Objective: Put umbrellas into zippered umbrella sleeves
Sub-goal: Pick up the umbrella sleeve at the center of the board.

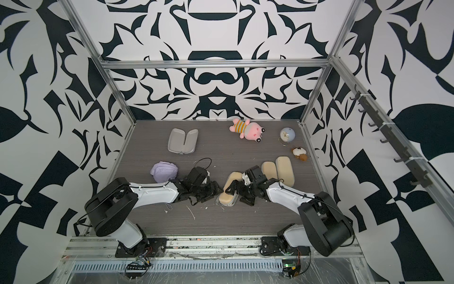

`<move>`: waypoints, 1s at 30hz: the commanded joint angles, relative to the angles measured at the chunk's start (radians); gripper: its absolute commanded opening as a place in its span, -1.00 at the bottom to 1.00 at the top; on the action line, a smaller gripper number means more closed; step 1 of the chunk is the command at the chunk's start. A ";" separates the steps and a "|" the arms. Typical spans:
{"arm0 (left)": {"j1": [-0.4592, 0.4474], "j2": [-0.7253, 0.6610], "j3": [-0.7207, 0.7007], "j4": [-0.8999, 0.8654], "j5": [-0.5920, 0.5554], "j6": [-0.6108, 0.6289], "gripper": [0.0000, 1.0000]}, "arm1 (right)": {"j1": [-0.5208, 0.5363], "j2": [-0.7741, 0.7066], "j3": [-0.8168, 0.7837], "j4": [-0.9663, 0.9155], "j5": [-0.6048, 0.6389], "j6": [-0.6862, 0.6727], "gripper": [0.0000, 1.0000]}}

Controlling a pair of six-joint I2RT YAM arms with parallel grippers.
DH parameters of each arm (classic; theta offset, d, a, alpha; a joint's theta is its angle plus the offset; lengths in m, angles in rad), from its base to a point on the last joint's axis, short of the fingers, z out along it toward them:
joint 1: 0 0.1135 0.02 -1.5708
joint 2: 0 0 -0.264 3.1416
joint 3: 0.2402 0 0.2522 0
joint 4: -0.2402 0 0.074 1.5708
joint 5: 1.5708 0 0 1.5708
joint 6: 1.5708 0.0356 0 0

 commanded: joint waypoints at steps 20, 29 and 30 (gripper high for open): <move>0.131 -0.293 -0.200 0.343 0.002 -0.111 0.85 | 0.033 -0.079 -0.001 0.623 0.187 0.265 -0.72; 0.106 -0.270 -0.207 0.536 -0.047 -0.171 0.84 | 0.146 -0.082 0.059 0.732 0.350 0.413 -0.70; 0.106 -0.264 -0.212 0.564 -0.054 -0.180 0.79 | 0.158 -0.075 0.059 0.748 0.362 0.432 -0.70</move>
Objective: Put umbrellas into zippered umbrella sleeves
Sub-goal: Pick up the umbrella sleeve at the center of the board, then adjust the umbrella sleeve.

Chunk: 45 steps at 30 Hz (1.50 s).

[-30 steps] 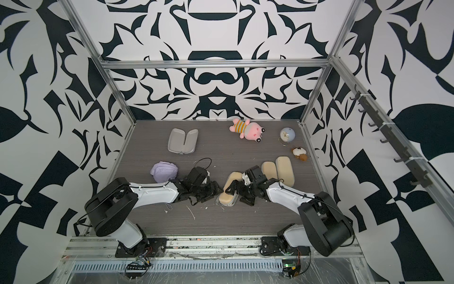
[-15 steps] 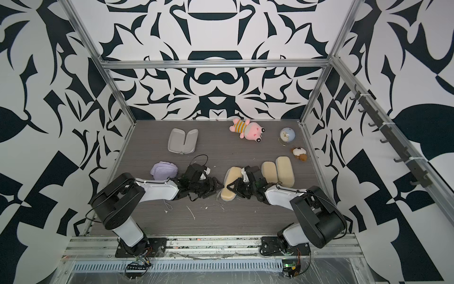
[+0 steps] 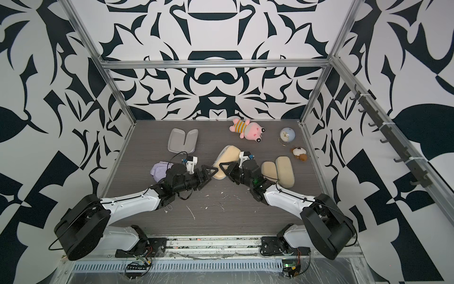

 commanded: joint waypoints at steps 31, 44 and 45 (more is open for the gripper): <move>0.155 -0.006 -0.023 0.245 0.272 -0.195 -1.00 | -0.165 0.071 0.124 0.078 -0.234 -0.066 0.48; 0.203 -0.067 -0.035 0.170 0.195 -0.181 -1.00 | -0.096 -0.062 0.123 -0.355 -0.070 -0.116 0.89; 0.201 -0.059 -0.030 0.181 0.202 -0.188 -1.00 | -0.096 -0.049 0.120 -0.322 -0.082 -0.097 0.89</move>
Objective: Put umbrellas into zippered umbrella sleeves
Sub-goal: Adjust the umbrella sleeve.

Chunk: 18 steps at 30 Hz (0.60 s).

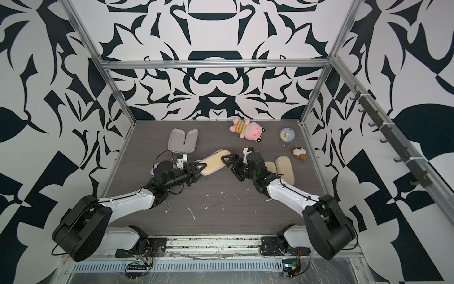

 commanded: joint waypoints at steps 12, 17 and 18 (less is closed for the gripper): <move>-0.028 -0.030 0.016 0.168 0.066 -0.074 -1.00 | 0.023 0.190 0.061 0.398 0.035 0.101 0.80; -0.028 -0.039 0.024 0.175 0.129 -0.077 -1.00 | 0.020 0.217 0.022 0.588 0.021 0.150 0.35; -0.028 -0.040 0.024 0.177 0.133 -0.076 -1.00 | 0.021 0.216 0.018 0.604 0.023 0.154 0.25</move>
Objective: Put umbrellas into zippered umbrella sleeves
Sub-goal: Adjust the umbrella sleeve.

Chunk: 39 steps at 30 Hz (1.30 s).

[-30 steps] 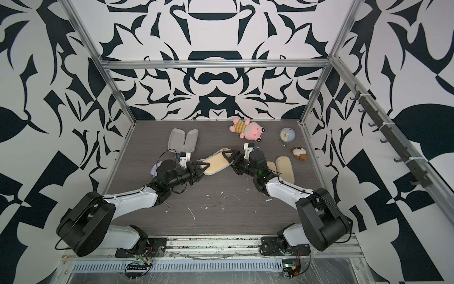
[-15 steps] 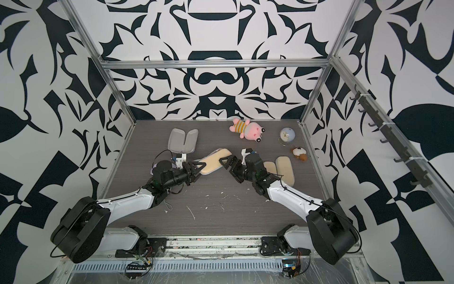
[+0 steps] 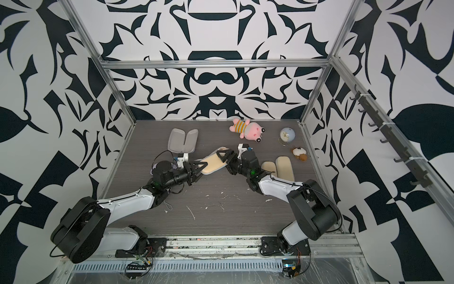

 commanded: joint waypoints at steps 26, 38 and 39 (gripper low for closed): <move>-0.045 0.013 0.000 0.205 -0.112 0.187 -0.55 | 0.225 -0.033 -0.009 0.228 0.230 0.163 -0.38; 0.053 -0.094 0.517 -1.217 0.110 1.320 -1.00 | -0.098 -0.429 0.065 -0.857 -0.074 -0.991 0.55; 0.051 -0.086 0.545 -1.275 0.104 1.377 -1.00 | -0.098 -0.459 0.058 -0.862 -0.069 -1.090 0.56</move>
